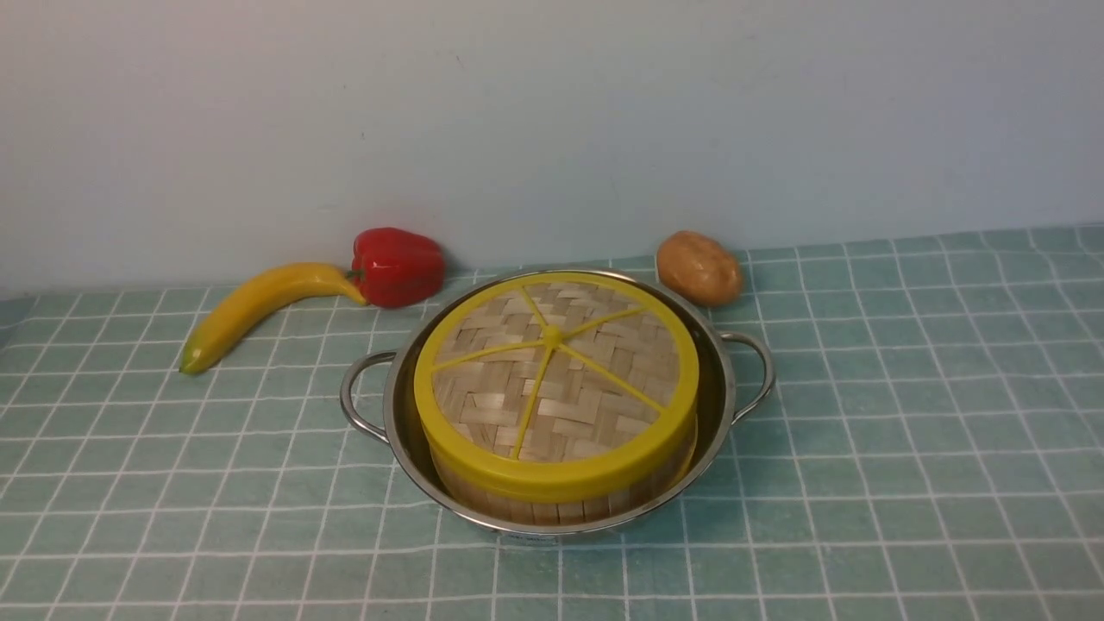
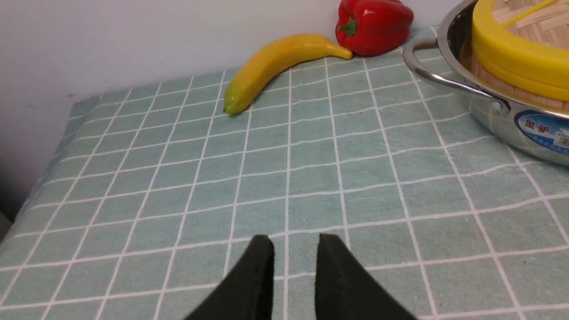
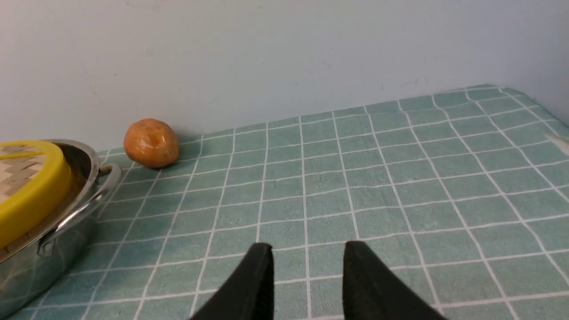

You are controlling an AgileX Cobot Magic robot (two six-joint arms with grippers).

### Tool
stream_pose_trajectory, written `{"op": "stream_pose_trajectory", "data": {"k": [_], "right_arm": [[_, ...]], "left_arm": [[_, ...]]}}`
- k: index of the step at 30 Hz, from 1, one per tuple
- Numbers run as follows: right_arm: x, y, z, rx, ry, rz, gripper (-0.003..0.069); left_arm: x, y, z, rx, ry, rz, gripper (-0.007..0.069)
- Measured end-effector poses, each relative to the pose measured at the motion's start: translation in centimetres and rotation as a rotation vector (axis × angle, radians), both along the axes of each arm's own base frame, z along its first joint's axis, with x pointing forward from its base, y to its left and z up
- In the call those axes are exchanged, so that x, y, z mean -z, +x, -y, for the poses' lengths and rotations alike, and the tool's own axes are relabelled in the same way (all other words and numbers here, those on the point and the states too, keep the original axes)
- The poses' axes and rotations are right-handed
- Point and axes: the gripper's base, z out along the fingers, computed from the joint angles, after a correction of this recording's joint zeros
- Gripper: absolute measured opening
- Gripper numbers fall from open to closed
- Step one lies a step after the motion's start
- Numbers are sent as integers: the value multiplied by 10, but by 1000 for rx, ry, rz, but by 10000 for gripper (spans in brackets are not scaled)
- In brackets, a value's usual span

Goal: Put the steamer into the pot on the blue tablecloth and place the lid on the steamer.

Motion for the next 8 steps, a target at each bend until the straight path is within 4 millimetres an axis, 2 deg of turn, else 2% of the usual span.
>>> {"op": "stream_pose_trajectory", "data": {"k": [8], "right_arm": [[0,0,0,0,0,0,240]], "left_arm": [[0,0,0,0,1,0,149]]}}
